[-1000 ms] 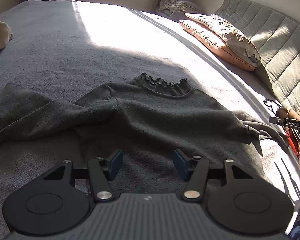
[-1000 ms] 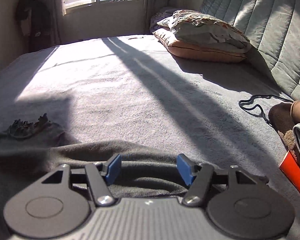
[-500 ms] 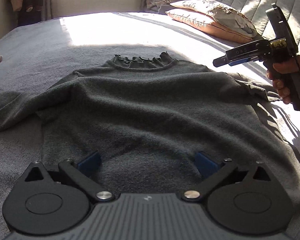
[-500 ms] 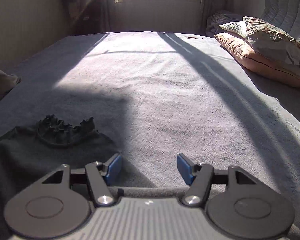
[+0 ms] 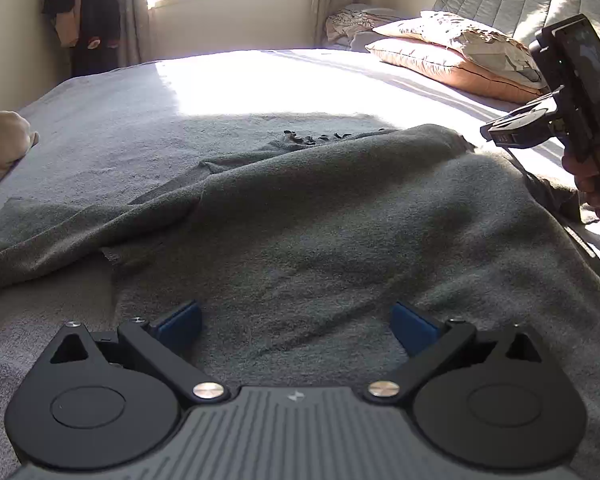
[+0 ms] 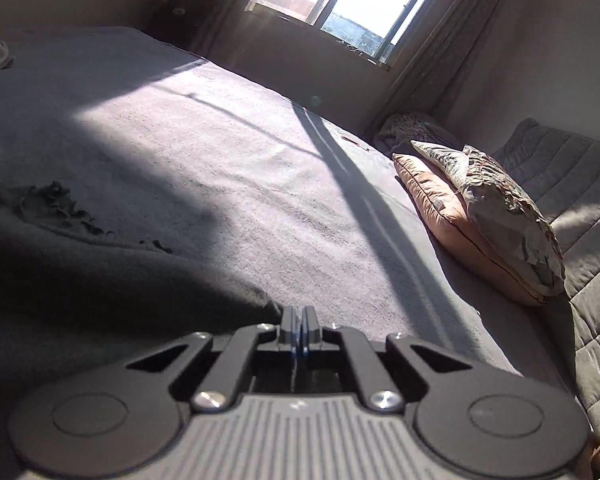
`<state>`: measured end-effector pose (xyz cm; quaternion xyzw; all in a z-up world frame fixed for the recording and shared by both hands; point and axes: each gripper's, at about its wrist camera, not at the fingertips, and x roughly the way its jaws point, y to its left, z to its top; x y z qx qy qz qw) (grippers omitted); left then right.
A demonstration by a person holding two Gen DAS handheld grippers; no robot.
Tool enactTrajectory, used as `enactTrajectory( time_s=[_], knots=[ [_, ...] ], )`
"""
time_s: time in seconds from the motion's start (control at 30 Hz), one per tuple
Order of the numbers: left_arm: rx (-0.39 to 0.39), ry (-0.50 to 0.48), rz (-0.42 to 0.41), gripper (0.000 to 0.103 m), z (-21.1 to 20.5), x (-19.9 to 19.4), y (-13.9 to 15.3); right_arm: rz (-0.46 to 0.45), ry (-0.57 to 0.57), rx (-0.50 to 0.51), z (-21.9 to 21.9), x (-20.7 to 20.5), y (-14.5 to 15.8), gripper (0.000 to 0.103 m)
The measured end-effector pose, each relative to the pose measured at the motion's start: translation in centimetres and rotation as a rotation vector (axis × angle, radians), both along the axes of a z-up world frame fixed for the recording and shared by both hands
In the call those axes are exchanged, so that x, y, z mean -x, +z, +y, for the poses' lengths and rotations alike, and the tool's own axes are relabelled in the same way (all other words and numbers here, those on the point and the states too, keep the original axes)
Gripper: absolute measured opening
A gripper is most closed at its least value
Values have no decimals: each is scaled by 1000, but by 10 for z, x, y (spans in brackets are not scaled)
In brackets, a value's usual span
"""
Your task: Fold clothes
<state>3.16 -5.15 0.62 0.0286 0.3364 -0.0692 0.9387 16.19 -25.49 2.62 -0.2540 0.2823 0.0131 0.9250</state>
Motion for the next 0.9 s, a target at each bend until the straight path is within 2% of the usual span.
enactTrajectory(
  time_s=[0.03,0.07,0.1,0.13,0.2,0.23,0.3,0.5,0.53,0.6,0.7,0.83,0.87,0.9],
  knots=[
    [2,-5,5,103,1,0,1,58,-43,-5,-7,-5,-10,5],
    [3,-10,10,103,3,-1,1,102,-90,-63,-21,-8,-14,5],
    [5,-15,15,103,4,-1,2,117,-138,-172,-40,-10,-11,10],
    [7,-20,20,103,5,-1,3,129,-189,-277,-60,-10,-7,15],
    [10,-30,29,103,8,-2,4,114,-321,-453,-104,-4,8,40],
    [13,-35,37,103,10,-2,6,106,-385,-531,-126,0,14,42],
    [29,-37,56,103,15,-3,11,94,-492,-567,-165,13,22,48],
    [103,30,56,103,40,2,26,117,-821,-609,-273,74,15,50],
    [113,33,71,103,43,1,26,115,-846,-607,-283,85,15,50],
    [130,39,98,103,47,0,24,105,-875,-615,-301,107,15,58],
    [138,49,113,103,50,-1,24,92,-884,-665,-320,127,14,60],
    [155,45,111,103,50,-2,26,117,-784,-738,-328,133,15,60],
    [157,41,113,103,49,-2,25,137,-750,-715,-325,128,13,59],
    [158,38,115,103,49,-3,25,159,-714,-691,-322,124,11,54]
  ],
)
